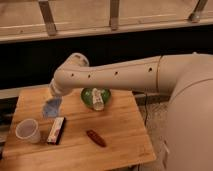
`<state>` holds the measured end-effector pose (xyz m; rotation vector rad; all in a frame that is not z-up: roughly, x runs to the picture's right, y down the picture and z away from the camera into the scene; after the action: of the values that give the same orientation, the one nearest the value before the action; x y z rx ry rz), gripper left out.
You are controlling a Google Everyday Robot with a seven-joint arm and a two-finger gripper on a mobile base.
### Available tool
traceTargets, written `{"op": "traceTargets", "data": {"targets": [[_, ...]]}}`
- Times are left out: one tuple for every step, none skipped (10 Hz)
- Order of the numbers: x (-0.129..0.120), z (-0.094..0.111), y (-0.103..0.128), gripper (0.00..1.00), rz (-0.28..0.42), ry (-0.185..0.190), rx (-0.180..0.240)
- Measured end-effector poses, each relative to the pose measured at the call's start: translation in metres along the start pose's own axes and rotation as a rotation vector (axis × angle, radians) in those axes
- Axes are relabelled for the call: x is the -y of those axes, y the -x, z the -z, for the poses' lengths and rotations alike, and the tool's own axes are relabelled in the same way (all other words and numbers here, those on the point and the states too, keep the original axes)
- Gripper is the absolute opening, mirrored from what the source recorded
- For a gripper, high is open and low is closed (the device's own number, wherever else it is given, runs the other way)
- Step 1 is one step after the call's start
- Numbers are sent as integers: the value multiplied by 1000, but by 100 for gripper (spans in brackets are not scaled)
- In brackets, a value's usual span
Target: Place the white sponge in the ceramic cup
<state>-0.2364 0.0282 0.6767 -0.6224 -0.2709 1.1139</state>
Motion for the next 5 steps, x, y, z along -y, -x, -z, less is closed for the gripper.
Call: {"op": "traceTargets", "data": {"targets": [[1, 0, 0, 0, -1, -1, 0], [1, 0, 0, 0, -1, -1, 0], [0, 0, 0, 0, 0, 0, 0], [0, 0, 0, 0, -1, 0, 0], [1, -1, 0, 0, -1, 1, 0]]}}
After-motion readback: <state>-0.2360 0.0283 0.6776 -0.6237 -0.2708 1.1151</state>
